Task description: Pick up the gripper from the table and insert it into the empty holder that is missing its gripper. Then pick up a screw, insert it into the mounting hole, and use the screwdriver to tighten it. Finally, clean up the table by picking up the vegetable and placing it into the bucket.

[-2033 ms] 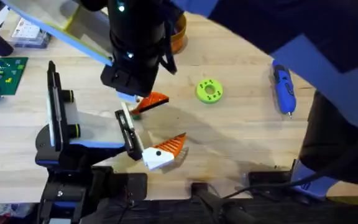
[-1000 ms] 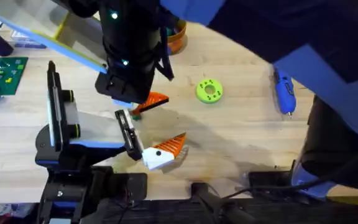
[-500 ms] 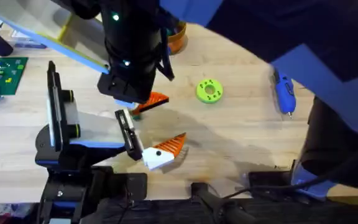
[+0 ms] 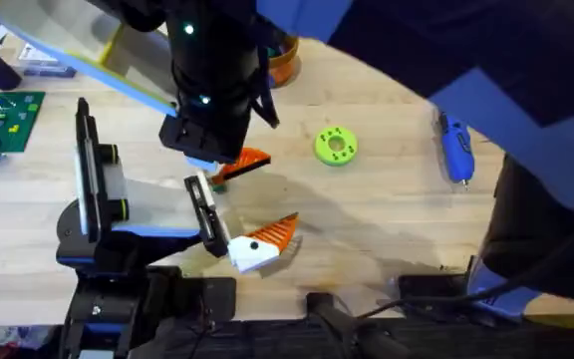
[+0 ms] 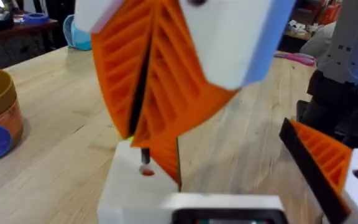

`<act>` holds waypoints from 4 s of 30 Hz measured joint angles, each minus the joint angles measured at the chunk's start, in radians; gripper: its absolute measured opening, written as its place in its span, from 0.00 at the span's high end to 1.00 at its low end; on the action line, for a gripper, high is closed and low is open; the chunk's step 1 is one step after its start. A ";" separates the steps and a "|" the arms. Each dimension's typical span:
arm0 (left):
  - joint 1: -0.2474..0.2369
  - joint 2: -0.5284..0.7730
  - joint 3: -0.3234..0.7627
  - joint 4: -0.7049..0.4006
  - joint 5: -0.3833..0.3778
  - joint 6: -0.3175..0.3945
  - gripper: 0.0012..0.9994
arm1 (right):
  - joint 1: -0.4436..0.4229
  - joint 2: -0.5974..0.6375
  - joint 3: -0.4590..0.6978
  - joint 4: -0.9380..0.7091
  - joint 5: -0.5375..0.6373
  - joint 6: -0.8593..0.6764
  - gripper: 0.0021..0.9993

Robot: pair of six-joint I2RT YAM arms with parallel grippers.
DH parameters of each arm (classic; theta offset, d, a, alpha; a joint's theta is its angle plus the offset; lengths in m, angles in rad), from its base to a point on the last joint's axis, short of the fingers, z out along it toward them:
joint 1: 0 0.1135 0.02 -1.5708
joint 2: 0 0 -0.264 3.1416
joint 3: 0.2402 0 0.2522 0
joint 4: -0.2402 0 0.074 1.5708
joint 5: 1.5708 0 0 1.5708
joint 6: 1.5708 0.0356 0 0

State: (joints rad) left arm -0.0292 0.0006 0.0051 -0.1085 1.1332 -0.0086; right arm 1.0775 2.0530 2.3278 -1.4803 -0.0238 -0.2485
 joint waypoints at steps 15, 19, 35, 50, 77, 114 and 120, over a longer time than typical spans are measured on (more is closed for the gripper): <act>0.000 0.000 0.000 0.000 0.000 0.000 0.01 | 0.000 0.000 -0.013 0.000 0.000 0.000 0.99; 0.000 0.000 0.000 0.000 0.000 0.000 0.01 | 0.000 0.000 -0.013 0.000 0.000 0.000 0.99; 0.000 0.000 0.000 0.000 0.000 0.000 0.01 | 0.000 0.000 -0.025 0.013 0.000 0.000 0.99; 0.000 0.000 0.000 0.000 0.000 0.000 0.01 | 0.000 0.000 -0.035 0.013 0.000 0.000 0.99; 0.000 0.000 0.000 0.000 0.000 0.000 0.01 | 0.002 0.000 -0.061 0.014 0.000 0.000 0.99; 0.000 0.000 0.000 -0.001 0.000 -0.038 0.01 | 0.002 0.000 -0.115 0.048 0.001 0.000 0.99; 0.000 0.000 0.000 -0.001 0.000 -0.038 0.01 | 0.002 0.000 -0.116 0.048 0.000 0.000 1.00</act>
State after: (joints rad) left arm -0.0292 0.0010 0.0051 -0.1097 1.1328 -0.0467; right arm 1.0794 2.0525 2.2122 -1.4319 -0.0235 -0.2481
